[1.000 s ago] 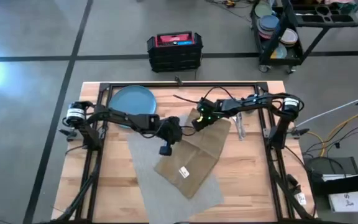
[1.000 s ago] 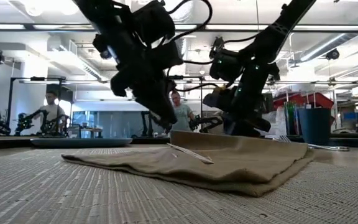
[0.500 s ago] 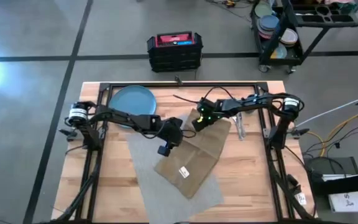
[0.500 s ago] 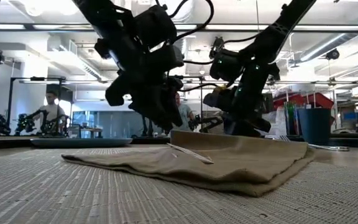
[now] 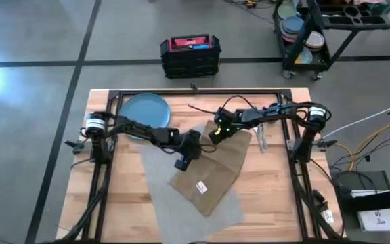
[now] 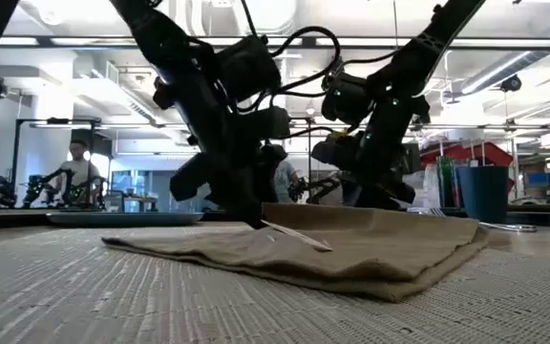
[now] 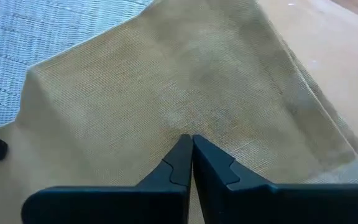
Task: Set table place
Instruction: Fold the brown table napkin
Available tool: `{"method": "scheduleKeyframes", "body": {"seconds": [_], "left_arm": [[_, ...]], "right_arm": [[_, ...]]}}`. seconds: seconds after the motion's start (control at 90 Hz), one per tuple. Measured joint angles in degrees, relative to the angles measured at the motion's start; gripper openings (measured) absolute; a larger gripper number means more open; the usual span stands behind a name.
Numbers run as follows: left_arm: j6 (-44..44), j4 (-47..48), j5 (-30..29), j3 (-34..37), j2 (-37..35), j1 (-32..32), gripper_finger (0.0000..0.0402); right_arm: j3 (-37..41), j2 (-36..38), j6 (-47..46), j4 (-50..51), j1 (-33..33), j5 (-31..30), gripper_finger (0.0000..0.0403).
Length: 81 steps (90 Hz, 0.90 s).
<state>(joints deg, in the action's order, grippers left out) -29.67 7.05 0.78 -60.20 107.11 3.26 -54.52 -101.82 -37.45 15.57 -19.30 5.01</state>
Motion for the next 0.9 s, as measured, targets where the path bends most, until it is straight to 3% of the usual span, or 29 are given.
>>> {"method": "scheduleKeyframes", "body": {"seconds": [0.278, 0.589, 0.9], "left_arm": [[3.4, -0.6, -0.4, -0.9, 0.0, 0.3, 0.0008], [7.8, 4.9, -1.4, -3.8, -0.8, 0.5, 0.0], [7.7, 13.8, -4.6, -11.9, -4.9, 0.6, 0.0]], "right_arm": [[0.0, 0.0, 0.0, 0.0, 0.3, 0.0, 0.0], [0.1, 1.7, 0.0, 1.0, 0.3, -1.3, 0.0], [0.0, 12.5, -0.1, 7.5, 0.7, -7.8, 0.0]]}}
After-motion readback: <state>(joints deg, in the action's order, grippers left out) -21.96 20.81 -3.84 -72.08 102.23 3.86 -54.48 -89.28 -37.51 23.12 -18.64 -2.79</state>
